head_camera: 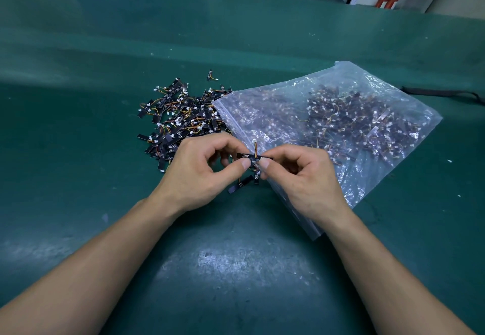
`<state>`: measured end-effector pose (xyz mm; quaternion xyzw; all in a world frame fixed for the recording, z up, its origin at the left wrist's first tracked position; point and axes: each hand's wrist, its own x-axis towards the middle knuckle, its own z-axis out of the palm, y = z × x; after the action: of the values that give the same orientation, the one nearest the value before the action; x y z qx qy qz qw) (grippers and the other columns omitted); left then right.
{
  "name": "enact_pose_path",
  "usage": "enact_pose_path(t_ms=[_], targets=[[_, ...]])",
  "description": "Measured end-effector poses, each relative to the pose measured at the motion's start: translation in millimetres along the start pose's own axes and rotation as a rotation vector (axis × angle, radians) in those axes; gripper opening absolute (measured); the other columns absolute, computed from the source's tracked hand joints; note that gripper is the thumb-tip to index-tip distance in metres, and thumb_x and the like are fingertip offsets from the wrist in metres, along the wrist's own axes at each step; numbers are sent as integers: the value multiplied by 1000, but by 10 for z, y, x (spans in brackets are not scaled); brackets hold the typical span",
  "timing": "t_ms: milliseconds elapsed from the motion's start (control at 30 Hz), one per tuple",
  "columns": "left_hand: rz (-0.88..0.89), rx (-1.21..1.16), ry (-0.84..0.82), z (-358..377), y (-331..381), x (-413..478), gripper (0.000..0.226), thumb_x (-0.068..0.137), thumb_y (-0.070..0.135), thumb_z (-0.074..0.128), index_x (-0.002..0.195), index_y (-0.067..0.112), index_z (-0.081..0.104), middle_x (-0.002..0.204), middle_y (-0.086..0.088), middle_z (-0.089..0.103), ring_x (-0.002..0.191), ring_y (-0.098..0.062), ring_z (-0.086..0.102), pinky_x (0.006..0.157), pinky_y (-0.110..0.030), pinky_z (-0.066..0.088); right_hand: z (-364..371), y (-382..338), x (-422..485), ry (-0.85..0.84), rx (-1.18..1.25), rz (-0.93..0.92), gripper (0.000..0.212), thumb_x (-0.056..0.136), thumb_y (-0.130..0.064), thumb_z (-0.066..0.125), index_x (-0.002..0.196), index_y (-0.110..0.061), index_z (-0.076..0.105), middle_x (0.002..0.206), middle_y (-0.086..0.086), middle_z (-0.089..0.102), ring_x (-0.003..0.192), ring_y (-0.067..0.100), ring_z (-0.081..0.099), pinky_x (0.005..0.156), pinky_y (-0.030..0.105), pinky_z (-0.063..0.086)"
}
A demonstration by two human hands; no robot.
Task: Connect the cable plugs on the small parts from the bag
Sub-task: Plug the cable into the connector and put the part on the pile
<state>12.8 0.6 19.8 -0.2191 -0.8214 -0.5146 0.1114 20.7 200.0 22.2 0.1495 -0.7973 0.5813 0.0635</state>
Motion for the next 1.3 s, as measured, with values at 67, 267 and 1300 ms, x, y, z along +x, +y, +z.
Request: enact_pose_path(t_ms=[67, 267, 1300], targets=[[3, -3, 8, 3, 0, -1, 4, 85, 21, 71, 84, 25, 69, 67, 2, 67, 62, -8, 56, 60, -23, 45, -1, 5, -4, 1, -1, -3, 10, 86, -23, 70, 79, -24, 76, 66, -8, 72, 59, 34, 55, 53, 36, 43], [59, 41, 34, 3, 8, 8, 7, 85, 16, 72, 83, 22, 71, 71, 5, 68, 64, -13, 60, 64, -14, 42, -5, 21, -11, 11, -8, -7, 8, 84, -24, 73, 82, -32, 76, 69, -12, 69, 51, 15, 44, 48, 23, 35], [114, 127, 35, -17, -4, 13, 6, 87, 14, 71, 81, 14, 72, 70, 7, 67, 65, -7, 58, 64, -13, 39, 3, 45, -20, 14, -72, -57, 5, 84, -24, 73, 81, -26, 77, 66, -11, 68, 49, 2, 42, 50, 15, 34]])
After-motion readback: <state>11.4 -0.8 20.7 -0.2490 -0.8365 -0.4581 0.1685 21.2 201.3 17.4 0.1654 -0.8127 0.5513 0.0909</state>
